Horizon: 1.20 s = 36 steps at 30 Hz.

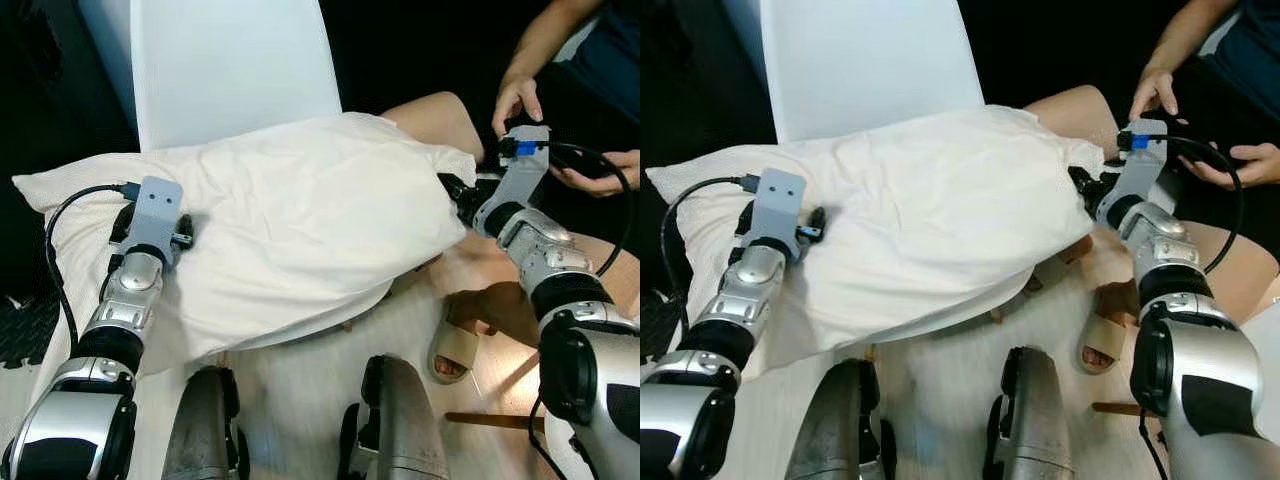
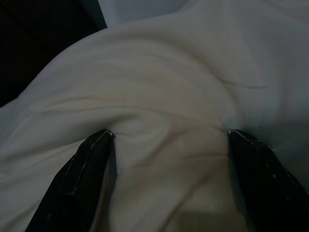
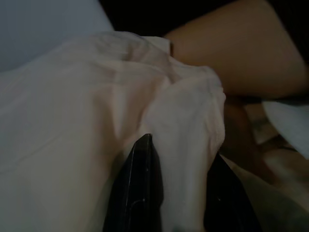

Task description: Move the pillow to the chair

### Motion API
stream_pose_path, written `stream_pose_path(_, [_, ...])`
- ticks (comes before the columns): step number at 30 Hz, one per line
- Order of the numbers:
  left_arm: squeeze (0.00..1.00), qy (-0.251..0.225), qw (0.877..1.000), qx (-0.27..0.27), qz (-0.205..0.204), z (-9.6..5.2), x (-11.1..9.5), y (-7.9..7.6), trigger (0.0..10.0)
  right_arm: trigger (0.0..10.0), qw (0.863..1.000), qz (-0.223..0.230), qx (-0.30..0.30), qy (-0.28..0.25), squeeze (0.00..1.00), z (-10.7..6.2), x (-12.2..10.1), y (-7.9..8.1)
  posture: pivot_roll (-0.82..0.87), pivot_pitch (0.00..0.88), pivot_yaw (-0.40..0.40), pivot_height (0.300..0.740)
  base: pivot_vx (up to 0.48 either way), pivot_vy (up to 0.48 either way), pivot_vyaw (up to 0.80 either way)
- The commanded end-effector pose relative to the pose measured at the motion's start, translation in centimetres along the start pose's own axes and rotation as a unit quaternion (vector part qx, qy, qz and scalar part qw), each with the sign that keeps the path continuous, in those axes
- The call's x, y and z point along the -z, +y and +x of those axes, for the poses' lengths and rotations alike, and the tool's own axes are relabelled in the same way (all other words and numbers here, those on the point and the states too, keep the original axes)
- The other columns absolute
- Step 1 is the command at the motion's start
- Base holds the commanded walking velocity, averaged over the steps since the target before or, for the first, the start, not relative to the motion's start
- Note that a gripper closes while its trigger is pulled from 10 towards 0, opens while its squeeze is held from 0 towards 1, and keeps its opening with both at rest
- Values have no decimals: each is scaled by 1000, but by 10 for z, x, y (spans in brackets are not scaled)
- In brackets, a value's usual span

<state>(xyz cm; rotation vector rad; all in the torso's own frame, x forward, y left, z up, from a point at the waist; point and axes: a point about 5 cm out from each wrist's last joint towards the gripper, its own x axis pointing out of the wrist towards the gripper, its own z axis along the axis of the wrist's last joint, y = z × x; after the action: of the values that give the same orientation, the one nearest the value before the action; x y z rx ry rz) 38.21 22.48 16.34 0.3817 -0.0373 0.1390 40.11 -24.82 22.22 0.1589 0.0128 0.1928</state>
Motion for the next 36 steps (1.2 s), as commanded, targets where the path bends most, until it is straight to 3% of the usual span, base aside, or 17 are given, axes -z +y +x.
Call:
stream_pose_path(1, [1000,30,999,7,11,-5,14,1,10000,10000,998,49,-15,-22,0,-1,-8,-2,8,324,-69,579,0,0,0])
stream_pose_path(2, [1000,30,999,7,12,-4,14,1,10000,10000,1000,25,1,-4,59,-1,-5,-3,8,324,-67,579,0,0,0])
stream_pose_path(3, [1000,30,999,7,12,-4,14,1,10000,10000,1000,5,-14,8,1000,0,-1,0,7,322,-66,579,0,0,0])
stream_pose_path(8, [1000,30,999,8,13,-4,13,1,10000,10000,996,15,-76,32,1000,4,10,16,9,327,-63,579,0,0,0])
stream_pose_path(14, [1000,30,999,11,17,-4,13,1,10000,10000,974,1,-160,162,1000,-4,34,21,10,329,-63,579,0,0,0])
stream_pose_path(16, [1000,31,999,11,18,-4,13,1,10000,10000,973,-17,-157,167,1000,-5,33,18,11,330,-64,579,0,0,0])
stream_pose_path(17, [1000,31,999,12,19,-4,13,1,10000,10000,979,-87,-81,164,1000,-6,28,5,10,330,-64,579,0,0,0])
stream_pose_path(18, [1000,31,999,12,19,-4,13,1,10000,10000,980,-121,-29,156,878,-6,25,-3,10,330,-64,579,0,0,0])
stream_pose_path(19, [1000,31,999,12,19,-4,13,1,10000,10000,980,-121,-29,156,878,-6,25,-3,10,330,-64,579,0,0,0])
stream_pose_path(20, [1000,31,999,12,19,-4,13,1,10000,10000,965,-209,93,128,0,-10,12,-23,7,330,-64,579,0,0,0])
stream_pose_path(23, [1000,31,999,12,19,-4,14,1,10000,10000,955,-237,166,72,0,-13,-4,-34,7,329,-64,579,0,0,0])
stream_pose_path(27, [1000,33,999,13,19,-4,14,1,10000,10000,974,-122,190,-24,0,-13,-22,-35,6,330,-62,579,0,0,0])
stream_pose_path(31, [1000,33,999,14,18,-4,14,1,10000,10000,970,-114,209,-41,0,-15,-25,-37,5,330,-62,579,0,0,0])
stream_pose_path(32, [1000,33,999,14,18,-4,14,0,10000,10000,980,-63,188,-29,0,-13,-18,-34,4,330,-61,579,0,0,0])
stream_pose_path(33, [1000,33,999,16,18,-4,14,-1,10000,10000,955,-202,214,-15,0,-12,-18,-32,4,330,-60,579,0,0,0])
stream_pose_path(34, [1000,33,999,16,18,-4,14,-1,10000,10000,944,-247,220,-16,0,-12,-19,-30,4,330,-60,579,0,0,0])
stream_pose_path(36, [1000,33,999,17,18,-4,14,-1,10000,10000,987,-70,147,4,0,-5,-3,-19,4,330,-60,579,0,0,0])
